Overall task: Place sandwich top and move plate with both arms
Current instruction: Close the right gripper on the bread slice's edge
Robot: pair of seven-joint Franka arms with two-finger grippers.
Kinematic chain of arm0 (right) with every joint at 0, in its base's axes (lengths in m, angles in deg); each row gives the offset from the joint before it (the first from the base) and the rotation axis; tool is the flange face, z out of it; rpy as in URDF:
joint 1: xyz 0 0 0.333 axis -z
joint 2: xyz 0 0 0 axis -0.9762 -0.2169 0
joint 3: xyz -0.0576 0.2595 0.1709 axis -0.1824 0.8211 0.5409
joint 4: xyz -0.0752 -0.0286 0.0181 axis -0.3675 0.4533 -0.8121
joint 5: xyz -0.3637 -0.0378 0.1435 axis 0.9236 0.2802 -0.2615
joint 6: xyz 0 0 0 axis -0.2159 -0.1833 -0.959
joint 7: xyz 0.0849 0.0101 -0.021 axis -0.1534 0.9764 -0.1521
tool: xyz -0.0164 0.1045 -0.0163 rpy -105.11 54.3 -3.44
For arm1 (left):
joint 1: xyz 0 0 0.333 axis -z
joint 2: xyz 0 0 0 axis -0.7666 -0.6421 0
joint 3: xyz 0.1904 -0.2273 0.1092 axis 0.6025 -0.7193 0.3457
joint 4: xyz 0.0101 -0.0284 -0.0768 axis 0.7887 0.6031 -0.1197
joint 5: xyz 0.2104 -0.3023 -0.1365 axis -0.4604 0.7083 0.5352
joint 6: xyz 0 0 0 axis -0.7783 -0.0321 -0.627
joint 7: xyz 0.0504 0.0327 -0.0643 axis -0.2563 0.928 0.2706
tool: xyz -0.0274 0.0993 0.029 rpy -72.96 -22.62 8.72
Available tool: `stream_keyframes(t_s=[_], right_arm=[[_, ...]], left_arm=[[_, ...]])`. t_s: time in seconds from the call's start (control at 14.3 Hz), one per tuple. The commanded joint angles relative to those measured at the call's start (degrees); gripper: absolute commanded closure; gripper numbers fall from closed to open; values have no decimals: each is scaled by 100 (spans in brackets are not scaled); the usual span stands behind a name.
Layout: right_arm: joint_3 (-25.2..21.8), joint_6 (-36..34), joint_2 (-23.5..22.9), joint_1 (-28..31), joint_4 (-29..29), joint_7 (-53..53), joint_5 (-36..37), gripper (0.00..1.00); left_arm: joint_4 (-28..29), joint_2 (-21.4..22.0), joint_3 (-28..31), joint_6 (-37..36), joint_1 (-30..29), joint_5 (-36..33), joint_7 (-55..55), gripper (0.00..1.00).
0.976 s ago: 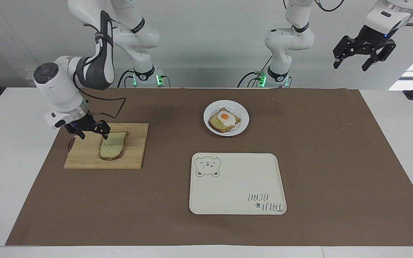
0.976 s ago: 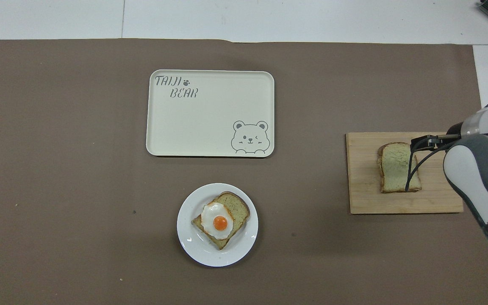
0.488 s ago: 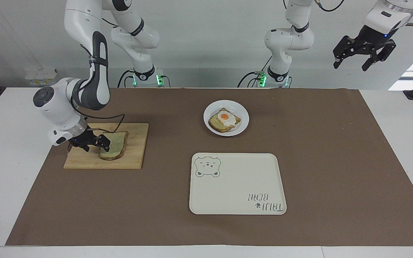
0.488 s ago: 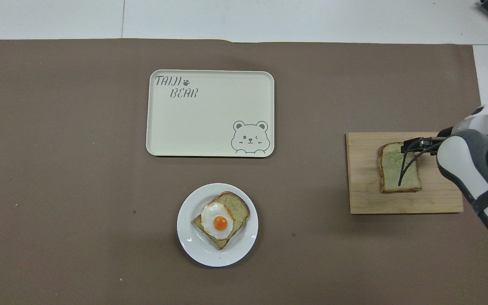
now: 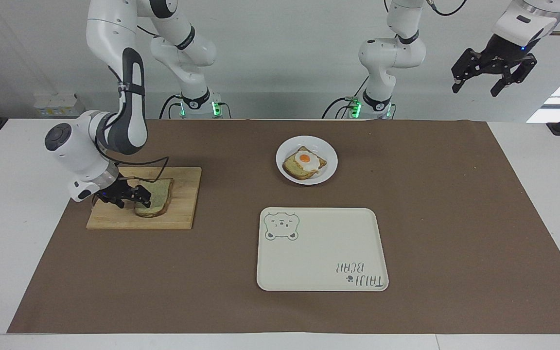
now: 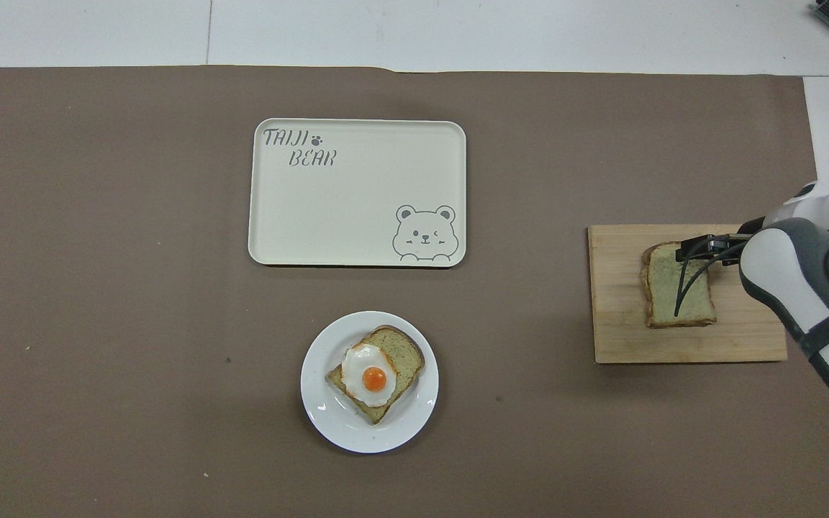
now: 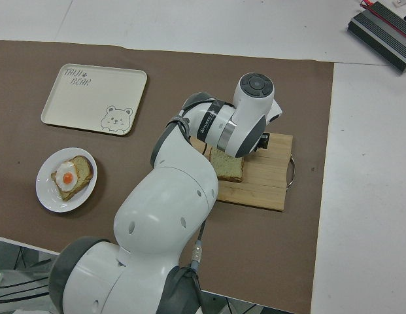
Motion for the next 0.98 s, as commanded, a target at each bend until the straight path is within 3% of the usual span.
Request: stream_keyframes(t_s=[0.0, 0.07, 0.14, 0.21, 0.91], right_arm=[[20, 95, -20, 41, -56, -301, -218, 57], [20, 86, -20, 33, -56, -380, -218, 79], [20, 86, -20, 32, -56, -390, -218, 95], [20, 86, -20, 32, -65, -390, -218, 99], [20, -115, -64, -3, 93, -460, -218, 100]], left_arm=[[198, 168, -22, 34, -39, -18, -43, 0], [189, 168, -22, 34, -31, -18, -43, 0], [198, 168, -22, 34, -31, -18, -43, 0], [198, 168, -22, 34, -39, -18, -43, 0], [198, 168, -22, 34, -39, -18, -43, 0]])
